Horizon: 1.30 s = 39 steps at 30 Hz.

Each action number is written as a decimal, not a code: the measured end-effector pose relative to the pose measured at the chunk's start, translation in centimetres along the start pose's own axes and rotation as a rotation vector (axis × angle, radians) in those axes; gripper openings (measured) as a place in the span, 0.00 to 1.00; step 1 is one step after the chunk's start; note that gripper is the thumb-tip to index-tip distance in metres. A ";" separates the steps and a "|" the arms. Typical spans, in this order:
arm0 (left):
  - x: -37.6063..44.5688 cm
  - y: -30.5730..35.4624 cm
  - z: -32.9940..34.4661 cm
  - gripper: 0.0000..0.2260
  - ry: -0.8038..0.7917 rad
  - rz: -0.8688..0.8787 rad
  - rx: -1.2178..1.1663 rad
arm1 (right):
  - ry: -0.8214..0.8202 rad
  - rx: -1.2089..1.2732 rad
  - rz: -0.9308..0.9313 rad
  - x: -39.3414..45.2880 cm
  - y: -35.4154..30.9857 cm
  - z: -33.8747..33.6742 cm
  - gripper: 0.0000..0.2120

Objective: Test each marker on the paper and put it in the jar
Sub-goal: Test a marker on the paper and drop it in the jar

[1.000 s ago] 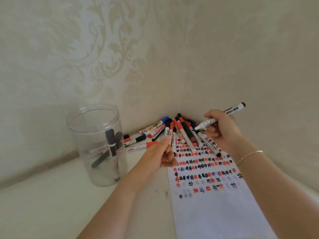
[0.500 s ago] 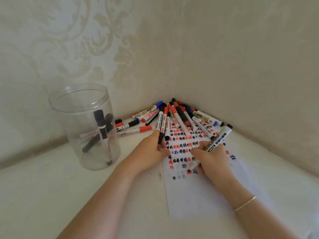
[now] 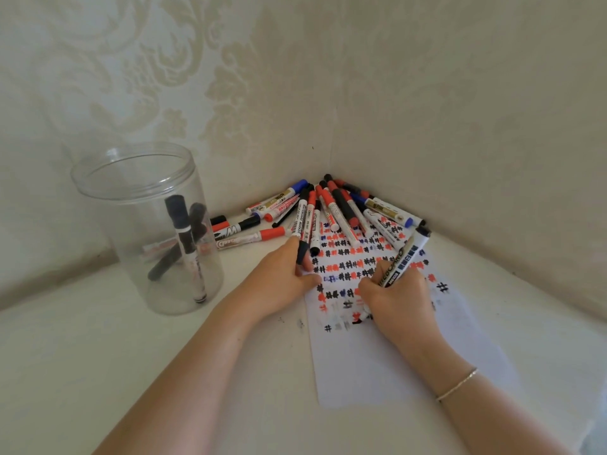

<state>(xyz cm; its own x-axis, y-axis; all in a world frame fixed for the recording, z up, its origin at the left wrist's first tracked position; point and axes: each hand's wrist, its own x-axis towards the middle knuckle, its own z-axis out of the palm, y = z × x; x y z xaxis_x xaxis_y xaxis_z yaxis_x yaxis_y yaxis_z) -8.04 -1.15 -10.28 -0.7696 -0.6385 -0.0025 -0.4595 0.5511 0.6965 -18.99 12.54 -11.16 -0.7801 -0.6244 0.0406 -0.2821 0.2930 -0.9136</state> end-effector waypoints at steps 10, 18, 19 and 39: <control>-0.1 -0.1 0.1 0.10 0.007 0.005 -0.004 | -0.013 0.032 0.030 -0.1 0.0 -0.1 0.10; 0.2 -0.1 0.3 0.10 0.001 -0.003 0.026 | -0.043 0.014 0.016 -0.1 0.0 -0.2 0.08; 0.2 -0.2 0.3 0.10 0.002 -0.001 0.032 | -0.042 0.028 0.017 -0.1 0.0 -0.3 0.08; -1.1 1.5 0.0 0.03 -0.067 0.233 -0.424 | -0.203 0.750 -0.016 1.4 -6.0 -1.9 0.10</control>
<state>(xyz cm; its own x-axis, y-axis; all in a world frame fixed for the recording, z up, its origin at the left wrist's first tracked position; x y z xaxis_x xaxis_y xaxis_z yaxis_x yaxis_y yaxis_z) -7.90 0.38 -9.28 -0.8639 -0.4804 0.1512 -0.0615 0.3985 0.9151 -19.44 11.33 -4.88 -0.6410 -0.7661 0.0476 0.2176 -0.2408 -0.9459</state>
